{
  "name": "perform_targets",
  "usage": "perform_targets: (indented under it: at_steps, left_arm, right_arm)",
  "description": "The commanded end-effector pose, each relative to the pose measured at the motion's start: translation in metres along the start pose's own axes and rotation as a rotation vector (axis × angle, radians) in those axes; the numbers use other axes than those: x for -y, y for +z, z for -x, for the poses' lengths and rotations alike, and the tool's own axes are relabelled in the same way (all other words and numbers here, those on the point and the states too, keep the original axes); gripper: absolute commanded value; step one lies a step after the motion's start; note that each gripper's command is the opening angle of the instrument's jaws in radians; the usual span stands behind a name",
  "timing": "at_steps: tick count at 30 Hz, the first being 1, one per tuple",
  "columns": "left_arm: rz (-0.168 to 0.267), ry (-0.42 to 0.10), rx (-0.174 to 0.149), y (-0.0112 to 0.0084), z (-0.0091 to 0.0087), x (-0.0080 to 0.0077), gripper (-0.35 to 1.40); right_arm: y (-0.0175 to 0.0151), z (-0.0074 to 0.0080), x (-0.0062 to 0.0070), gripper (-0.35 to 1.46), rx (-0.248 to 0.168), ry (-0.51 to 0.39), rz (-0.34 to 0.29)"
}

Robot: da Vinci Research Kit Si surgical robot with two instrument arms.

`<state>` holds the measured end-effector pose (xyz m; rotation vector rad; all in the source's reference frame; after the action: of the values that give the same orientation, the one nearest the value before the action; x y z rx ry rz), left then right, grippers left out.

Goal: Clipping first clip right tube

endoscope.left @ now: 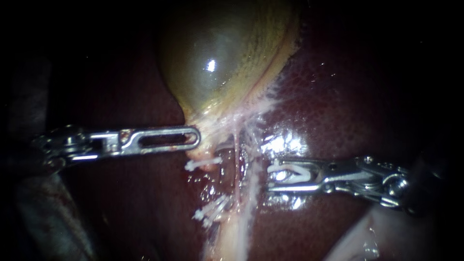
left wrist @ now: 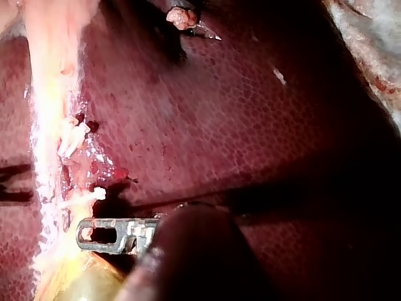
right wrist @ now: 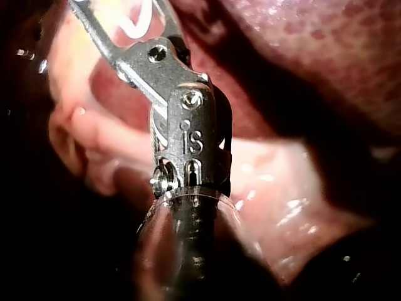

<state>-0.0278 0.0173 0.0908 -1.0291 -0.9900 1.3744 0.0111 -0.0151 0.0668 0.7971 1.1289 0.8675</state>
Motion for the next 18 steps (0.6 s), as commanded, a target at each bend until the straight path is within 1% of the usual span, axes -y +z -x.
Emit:
perform_targets:
  at_steps: [1, 5, 14, 18]
  left_arm:
    - [0.001, -0.002, 0.003, -0.0004, 0.0000, -0.0003, -0.35]
    - [0.001, -0.006, 0.007, -0.0011, 0.0000, -0.0012, -0.35]
    - [-0.003, -0.008, 0.007, -0.0011, 0.0007, -0.0026, -0.35]
    - [-0.001, -0.009, 0.014, -0.0012, 0.0009, -0.0031, -0.35]
  right_arm:
    - [0.0002, 0.0001, 0.0000, 0.47, -0.001, 0.002, 0.001]
    - [0.0010, 0.0005, -0.0002, 0.47, -0.001, 0.018, -0.002]
    - [0.0033, 0.0019, -0.0011, 0.47, 0.000, 0.049, -0.016]
    - [0.0044, 0.0027, -0.0015, 0.47, 0.004, 0.055, -0.021]
